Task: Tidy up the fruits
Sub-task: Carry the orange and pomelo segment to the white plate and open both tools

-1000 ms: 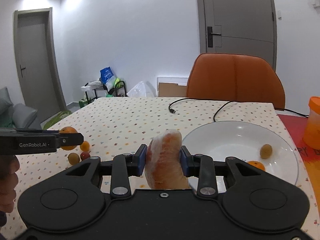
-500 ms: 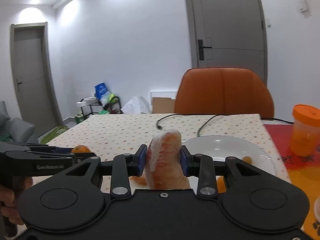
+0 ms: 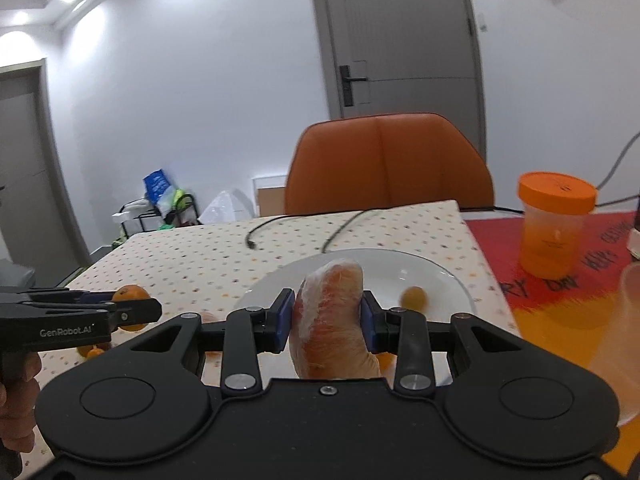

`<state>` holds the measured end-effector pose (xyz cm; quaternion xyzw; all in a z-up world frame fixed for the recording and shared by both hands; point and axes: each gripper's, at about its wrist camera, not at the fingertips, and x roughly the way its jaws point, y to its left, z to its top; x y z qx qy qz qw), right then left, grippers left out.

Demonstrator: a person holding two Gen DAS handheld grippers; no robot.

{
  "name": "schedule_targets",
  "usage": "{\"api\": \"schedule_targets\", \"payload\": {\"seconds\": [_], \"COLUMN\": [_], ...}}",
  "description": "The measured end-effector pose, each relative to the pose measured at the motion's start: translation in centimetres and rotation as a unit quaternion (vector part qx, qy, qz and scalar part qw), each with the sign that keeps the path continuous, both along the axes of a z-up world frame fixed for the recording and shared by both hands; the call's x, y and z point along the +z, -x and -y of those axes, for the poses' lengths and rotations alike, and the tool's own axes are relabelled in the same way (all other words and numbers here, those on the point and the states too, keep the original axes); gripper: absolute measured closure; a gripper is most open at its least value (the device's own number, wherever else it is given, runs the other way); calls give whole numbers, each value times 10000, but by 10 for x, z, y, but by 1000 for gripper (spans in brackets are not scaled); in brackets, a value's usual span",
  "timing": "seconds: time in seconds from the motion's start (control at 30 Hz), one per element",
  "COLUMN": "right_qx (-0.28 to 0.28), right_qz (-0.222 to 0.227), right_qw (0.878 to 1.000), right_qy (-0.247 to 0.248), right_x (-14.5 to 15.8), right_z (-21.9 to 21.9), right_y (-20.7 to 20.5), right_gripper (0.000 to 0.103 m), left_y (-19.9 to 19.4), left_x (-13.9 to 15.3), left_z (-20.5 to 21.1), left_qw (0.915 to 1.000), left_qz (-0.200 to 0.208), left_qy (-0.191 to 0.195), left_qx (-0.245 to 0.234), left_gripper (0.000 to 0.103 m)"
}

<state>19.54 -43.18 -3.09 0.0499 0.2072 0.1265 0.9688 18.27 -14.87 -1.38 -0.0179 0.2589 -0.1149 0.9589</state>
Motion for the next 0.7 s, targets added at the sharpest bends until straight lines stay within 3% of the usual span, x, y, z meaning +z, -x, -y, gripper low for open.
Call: {"api": "schedule_targets", "payload": {"seconds": [0.33,0.57,0.7], "right_qx": [-267,-437,-424], "right_qz": [-336,-282,-226], "right_qw": [9990,9985,9987], "right_qy": [-96,-159,-144], "right_x": [-15,-20,-20], "right_z": [22,29,29], "right_y": [-28,-39,-35], "right_gripper": [69,53,52], "left_y": [-15,-25,-30], "left_x": [-3,-5,-5], "left_z": [29,45,54], "left_qw": [9998,9995,9992], "left_qz": [-7,-30,-32], "left_qy": [-24,-49,-53], "left_qx": [-172,-319,-394], "left_gripper": [66,66,66]}}
